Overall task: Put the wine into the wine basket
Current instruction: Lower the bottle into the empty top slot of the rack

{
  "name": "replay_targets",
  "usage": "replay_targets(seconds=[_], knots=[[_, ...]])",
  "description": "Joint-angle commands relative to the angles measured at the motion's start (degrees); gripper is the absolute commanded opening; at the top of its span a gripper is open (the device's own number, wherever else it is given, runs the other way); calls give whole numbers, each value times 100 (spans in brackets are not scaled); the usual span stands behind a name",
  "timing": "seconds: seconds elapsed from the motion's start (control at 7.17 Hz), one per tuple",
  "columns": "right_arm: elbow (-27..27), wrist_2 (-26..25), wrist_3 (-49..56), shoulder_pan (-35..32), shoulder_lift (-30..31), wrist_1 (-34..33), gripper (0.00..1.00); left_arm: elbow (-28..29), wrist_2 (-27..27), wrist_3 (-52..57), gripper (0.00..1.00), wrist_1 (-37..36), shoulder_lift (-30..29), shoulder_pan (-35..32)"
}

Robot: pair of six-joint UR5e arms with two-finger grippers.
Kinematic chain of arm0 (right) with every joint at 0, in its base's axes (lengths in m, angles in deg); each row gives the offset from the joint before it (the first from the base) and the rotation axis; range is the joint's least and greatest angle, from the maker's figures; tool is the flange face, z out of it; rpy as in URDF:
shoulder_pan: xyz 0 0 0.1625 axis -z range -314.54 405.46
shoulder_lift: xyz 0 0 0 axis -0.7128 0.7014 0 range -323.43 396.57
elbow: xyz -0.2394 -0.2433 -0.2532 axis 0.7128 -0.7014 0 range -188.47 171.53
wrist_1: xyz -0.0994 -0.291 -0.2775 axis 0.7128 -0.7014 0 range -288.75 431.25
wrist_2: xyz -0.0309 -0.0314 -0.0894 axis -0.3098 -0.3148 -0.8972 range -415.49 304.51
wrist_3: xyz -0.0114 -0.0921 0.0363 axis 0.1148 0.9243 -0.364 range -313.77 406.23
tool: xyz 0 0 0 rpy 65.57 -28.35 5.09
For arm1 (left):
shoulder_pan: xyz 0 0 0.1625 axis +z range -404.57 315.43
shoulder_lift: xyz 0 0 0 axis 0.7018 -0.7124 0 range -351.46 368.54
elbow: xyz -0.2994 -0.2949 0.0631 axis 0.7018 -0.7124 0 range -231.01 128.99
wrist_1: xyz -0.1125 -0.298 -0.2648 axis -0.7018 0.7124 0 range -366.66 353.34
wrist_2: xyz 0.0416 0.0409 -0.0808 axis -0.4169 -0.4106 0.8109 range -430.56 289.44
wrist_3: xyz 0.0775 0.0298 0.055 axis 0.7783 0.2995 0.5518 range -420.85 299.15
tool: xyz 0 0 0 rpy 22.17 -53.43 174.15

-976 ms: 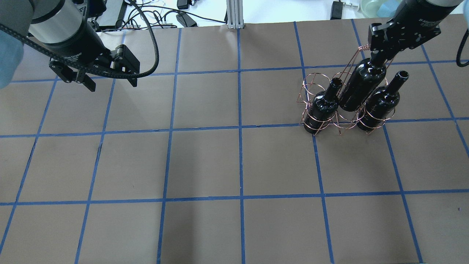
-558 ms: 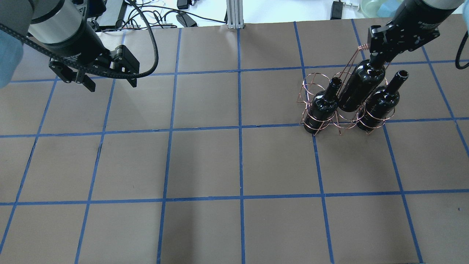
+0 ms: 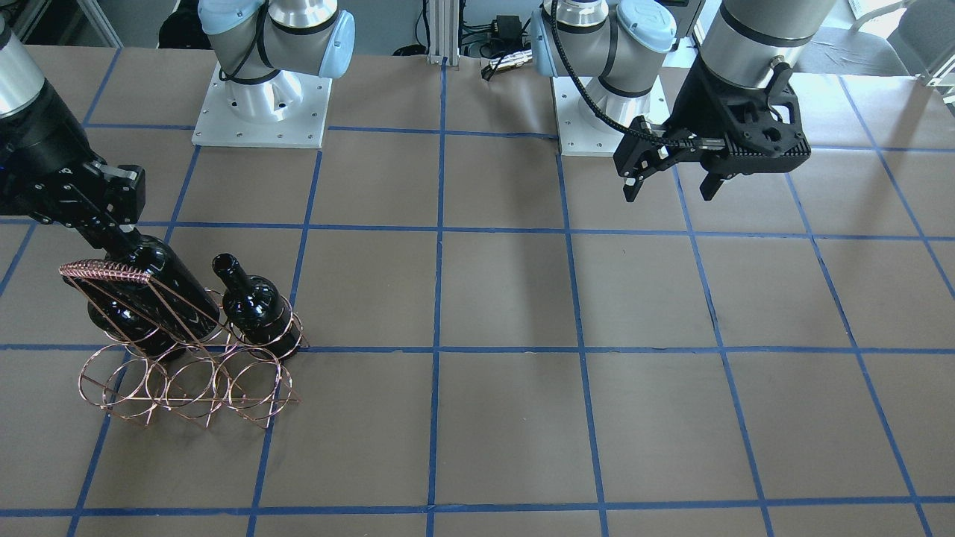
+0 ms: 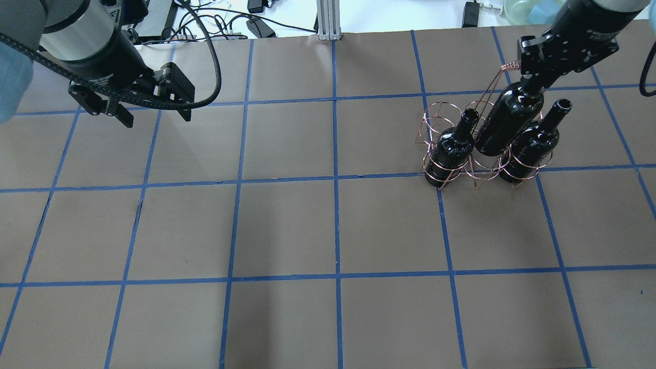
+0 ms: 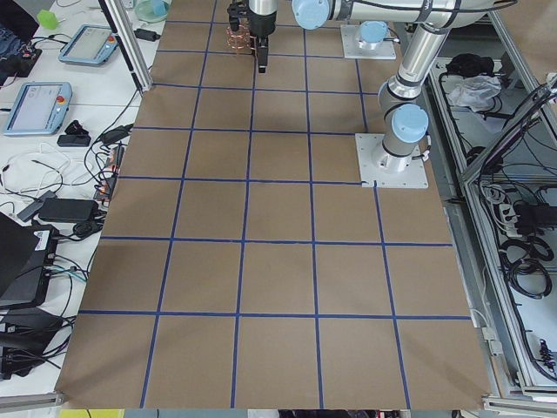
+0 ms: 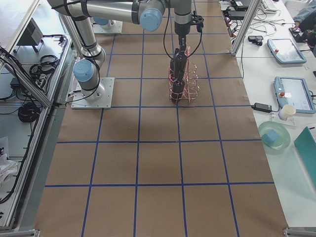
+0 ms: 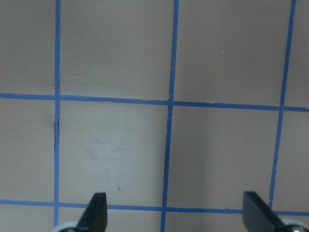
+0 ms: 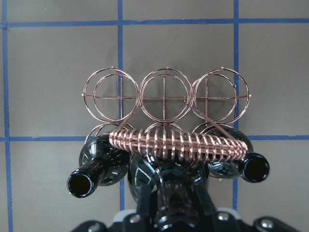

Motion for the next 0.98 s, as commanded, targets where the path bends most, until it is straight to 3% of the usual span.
replay_targets(seconds=[0.0, 0.84], knots=[[14, 3, 41, 0, -28, 51, 0, 5, -9, -4, 100, 0, 21, -16], [58, -5, 183, 9, -64, 15, 0, 5, 17, -4, 100, 27, 118, -7]])
